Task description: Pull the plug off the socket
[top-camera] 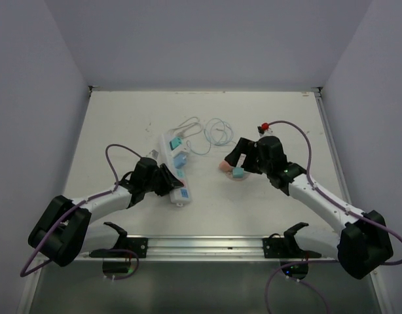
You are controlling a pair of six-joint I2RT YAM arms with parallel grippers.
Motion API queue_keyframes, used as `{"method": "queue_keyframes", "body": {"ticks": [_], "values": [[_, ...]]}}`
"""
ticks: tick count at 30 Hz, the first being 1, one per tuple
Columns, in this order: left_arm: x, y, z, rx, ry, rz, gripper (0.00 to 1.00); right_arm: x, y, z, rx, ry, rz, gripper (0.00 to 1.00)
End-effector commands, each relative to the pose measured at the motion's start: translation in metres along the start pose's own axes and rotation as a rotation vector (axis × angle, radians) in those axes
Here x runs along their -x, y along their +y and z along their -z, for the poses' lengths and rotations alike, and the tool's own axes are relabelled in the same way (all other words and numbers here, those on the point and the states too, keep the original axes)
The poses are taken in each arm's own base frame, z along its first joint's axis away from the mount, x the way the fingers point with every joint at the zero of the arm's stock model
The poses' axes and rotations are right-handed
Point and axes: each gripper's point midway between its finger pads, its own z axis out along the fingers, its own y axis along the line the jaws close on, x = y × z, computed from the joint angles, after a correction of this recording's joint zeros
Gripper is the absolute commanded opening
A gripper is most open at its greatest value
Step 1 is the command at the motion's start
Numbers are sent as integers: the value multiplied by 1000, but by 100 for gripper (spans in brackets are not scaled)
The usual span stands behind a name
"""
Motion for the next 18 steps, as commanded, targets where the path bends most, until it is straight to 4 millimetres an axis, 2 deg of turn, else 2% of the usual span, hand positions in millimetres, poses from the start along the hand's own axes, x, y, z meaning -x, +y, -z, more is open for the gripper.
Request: {"method": "queue_keyframes", "body": {"ticks": [1,4,7,8,9,12,14,15,18], "values": [[2,2,-2,12,3,-28,0,12,59,-1,135,-37,43,92],[2,2,-1,12,3,-27,0,-2,84,-20,179,9,41,92],[1,2,-1,13,7,-26,0,-3,115,-30,251,8,15,91],[1,3,-1,14,8,-24,0,-11,117,-40,240,30,5,91],[1,3,-1,14,6,-25,0,-13,130,-41,265,29,8,90],[0,3,1,9,8,-21,0,-26,144,-61,263,47,20,89],[-1,3,1,8,11,-16,0,-26,157,-68,287,53,9,89],[-2,1,1,1,14,-19,0,-36,157,-79,284,77,9,89],[-2,2,3,1,14,-19,0,-48,162,-96,282,108,6,88]]}}
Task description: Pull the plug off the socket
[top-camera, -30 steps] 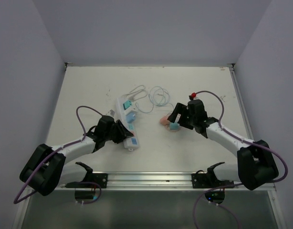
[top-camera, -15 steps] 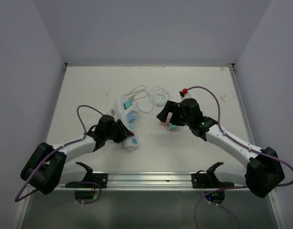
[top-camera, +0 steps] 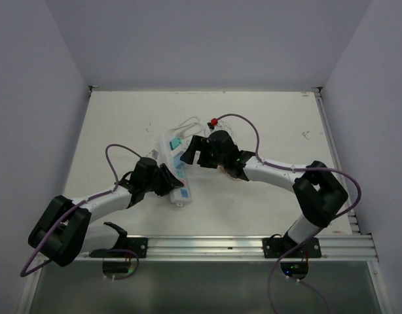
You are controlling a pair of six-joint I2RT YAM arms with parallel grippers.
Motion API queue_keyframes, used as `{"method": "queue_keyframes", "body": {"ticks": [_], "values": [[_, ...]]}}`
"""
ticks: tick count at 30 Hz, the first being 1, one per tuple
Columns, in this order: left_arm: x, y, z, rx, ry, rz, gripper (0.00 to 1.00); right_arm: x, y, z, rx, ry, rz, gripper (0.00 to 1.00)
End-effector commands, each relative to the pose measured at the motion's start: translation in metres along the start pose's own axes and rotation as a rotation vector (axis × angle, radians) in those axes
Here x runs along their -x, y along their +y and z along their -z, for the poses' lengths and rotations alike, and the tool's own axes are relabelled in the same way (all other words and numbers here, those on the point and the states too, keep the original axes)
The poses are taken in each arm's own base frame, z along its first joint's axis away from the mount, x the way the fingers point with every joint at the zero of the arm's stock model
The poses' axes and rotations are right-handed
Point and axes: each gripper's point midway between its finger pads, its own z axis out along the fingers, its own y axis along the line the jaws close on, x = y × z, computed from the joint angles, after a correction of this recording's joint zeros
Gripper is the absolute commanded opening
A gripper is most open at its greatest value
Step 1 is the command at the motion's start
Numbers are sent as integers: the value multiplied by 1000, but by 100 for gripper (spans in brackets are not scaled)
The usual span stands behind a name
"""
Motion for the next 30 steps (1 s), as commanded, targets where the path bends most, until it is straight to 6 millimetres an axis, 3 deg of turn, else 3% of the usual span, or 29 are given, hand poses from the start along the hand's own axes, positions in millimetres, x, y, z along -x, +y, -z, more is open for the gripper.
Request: {"method": "queue_keyframes", "body": {"ticks": [1,7,13,20,23,26,30], "values": [[-2,2,3,3,8,-19,0,16,30,-19,81,-49,-28,86],[-6,7,4,10,14,-14,0,-2,25,-47,62,-4,-25,82],[-9,10,4,8,19,-10,0,-11,26,-59,72,14,-32,72],[-11,12,3,8,22,-11,0,-17,21,-67,79,21,-39,39],[-11,12,3,2,20,-8,0,-23,17,-67,80,29,-40,15],[-11,10,4,-9,16,-8,15,-26,13,-64,79,35,-38,2],[-7,7,5,-22,-1,-9,42,-31,11,-56,87,44,-22,0]]}}
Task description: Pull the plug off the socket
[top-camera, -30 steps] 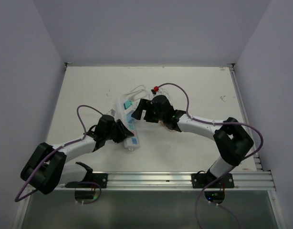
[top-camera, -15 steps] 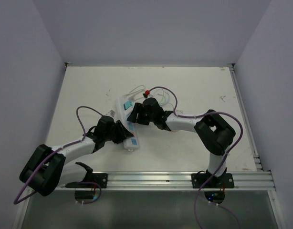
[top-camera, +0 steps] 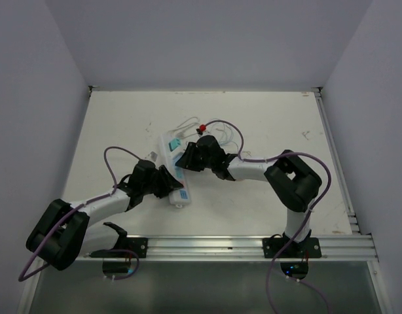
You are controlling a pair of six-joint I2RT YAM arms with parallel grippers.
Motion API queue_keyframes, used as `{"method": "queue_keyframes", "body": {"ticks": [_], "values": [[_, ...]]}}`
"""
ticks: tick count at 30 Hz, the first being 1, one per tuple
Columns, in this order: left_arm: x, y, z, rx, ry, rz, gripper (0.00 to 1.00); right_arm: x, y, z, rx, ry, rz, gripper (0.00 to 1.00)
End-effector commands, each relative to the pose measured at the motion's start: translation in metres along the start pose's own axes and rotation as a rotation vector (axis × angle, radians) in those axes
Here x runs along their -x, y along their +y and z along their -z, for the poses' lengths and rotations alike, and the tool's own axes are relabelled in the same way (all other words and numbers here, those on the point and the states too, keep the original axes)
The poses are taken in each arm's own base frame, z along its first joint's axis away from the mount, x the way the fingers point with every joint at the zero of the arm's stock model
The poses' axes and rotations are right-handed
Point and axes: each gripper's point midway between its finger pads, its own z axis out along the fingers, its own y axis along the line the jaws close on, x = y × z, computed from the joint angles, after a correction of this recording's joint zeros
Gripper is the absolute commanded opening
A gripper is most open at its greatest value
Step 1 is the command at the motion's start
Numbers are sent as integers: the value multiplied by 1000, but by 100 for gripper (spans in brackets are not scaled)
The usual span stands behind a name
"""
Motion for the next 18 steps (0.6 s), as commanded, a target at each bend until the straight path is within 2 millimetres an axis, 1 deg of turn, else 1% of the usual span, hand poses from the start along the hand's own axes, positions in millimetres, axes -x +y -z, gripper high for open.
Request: {"method": "queue_keyframes", "body": {"ticks": [1,2,3,4,5,6,7,8,11,14,15,17,18], "values": [[-4,5,2,-1,4,-12,46,5,16,11,63,-26,24,0],[-3,5,1,1,0,-9,52,1,12,13,60,-15,27,0],[-2,4,1,-2,-4,-10,60,1,12,15,61,-14,27,0],[-2,4,1,-3,-6,-10,64,-1,10,16,59,-11,32,0],[0,2,1,-5,-11,-10,65,-5,9,20,60,-5,33,0],[2,2,0,-1,-16,-10,69,-6,7,22,58,-5,34,0],[5,-2,0,-7,-24,-13,72,-7,5,24,55,-4,34,0],[6,-2,-2,-2,-24,-15,73,-12,3,27,55,3,35,0],[11,-7,-5,-5,-27,-19,73,-18,-2,32,49,11,28,0],[13,-11,-9,-5,-22,-21,69,-20,-5,34,43,8,19,0],[13,-11,-10,-5,-19,-21,64,-19,-4,35,44,5,19,0],[13,-13,-11,-12,-14,-15,59,-18,-3,36,44,3,20,0],[11,-12,-11,-13,-6,-13,54,-18,-3,35,43,2,20,0]]}}
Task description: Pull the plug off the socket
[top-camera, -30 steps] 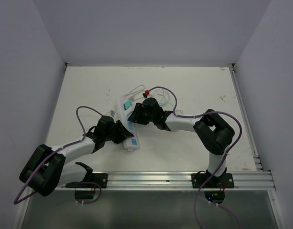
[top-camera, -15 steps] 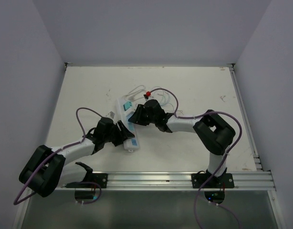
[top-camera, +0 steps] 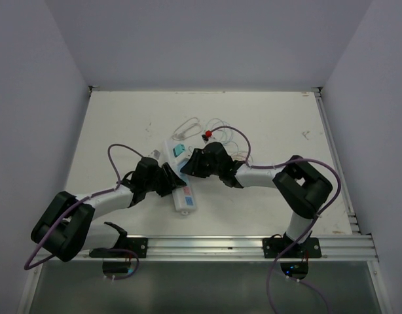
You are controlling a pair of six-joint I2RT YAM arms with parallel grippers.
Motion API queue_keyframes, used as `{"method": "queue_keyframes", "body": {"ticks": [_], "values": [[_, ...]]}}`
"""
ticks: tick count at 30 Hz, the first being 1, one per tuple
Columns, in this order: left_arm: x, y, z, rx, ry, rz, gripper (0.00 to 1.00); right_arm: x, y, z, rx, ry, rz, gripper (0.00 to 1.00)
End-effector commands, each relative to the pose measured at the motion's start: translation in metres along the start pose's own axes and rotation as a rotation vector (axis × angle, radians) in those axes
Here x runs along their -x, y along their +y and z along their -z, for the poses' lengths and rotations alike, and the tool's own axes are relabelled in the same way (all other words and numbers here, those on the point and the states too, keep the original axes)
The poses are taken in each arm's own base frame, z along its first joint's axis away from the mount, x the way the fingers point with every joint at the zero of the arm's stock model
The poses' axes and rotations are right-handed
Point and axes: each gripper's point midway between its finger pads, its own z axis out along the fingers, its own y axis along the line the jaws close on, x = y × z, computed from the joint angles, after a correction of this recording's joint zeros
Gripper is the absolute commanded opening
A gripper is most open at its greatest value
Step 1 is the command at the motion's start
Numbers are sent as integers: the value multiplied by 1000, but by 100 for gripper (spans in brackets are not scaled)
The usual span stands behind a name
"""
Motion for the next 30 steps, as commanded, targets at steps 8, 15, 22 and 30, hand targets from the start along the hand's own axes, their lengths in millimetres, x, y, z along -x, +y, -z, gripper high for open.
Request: {"method": "queue_keyframes", "body": {"ticks": [8,15,22,30], "values": [[2,2,-1,1,-15,5,6,8,12,11,22,-34,11,0],[-5,20,0,55,-19,87,0,25,19,27,32,-123,13,0],[-9,37,1,127,-29,141,0,39,22,43,38,-204,33,0],[-8,58,9,237,-63,170,0,47,26,54,55,-251,33,0]]}}
